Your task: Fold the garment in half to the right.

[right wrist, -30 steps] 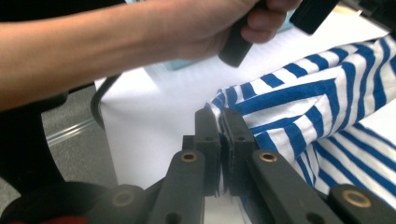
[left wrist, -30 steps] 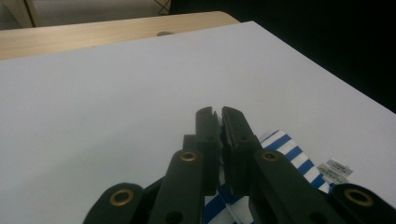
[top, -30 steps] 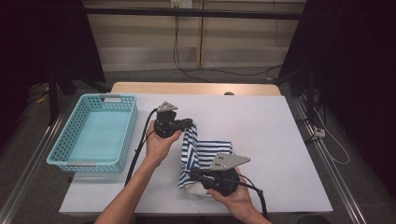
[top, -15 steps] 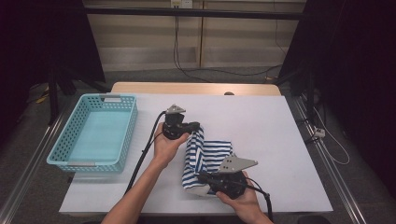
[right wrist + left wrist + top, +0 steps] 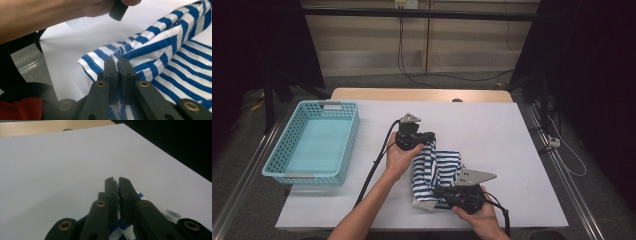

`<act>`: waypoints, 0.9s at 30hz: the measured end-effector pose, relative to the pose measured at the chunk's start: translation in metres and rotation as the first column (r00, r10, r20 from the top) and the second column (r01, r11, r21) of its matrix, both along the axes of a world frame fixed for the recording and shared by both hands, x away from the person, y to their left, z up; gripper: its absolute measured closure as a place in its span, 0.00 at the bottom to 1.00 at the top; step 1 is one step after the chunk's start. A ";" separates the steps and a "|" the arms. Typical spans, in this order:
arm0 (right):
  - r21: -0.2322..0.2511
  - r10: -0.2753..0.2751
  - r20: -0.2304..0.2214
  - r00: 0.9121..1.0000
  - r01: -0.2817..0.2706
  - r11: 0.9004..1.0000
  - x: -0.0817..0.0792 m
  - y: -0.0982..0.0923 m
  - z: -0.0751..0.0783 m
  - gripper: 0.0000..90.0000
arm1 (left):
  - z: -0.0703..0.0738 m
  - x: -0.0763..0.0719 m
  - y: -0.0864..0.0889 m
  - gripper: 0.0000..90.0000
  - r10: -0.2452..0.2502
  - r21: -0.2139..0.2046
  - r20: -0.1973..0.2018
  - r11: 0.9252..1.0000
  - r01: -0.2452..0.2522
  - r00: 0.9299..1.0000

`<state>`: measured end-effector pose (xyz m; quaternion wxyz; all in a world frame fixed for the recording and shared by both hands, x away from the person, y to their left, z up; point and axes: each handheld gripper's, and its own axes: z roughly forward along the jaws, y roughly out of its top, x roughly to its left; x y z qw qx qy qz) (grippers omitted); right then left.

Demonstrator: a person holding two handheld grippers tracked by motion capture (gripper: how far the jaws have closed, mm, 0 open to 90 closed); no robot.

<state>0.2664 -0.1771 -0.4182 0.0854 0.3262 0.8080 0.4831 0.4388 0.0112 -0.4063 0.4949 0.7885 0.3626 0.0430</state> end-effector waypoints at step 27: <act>-0.021 -0.024 -0.057 0.998 0.023 1.000 -0.013 -0.021 -0.011 0.97 | -0.020 -0.002 -0.037 0.96 -0.048 0.036 -0.054 0.998 0.050 0.997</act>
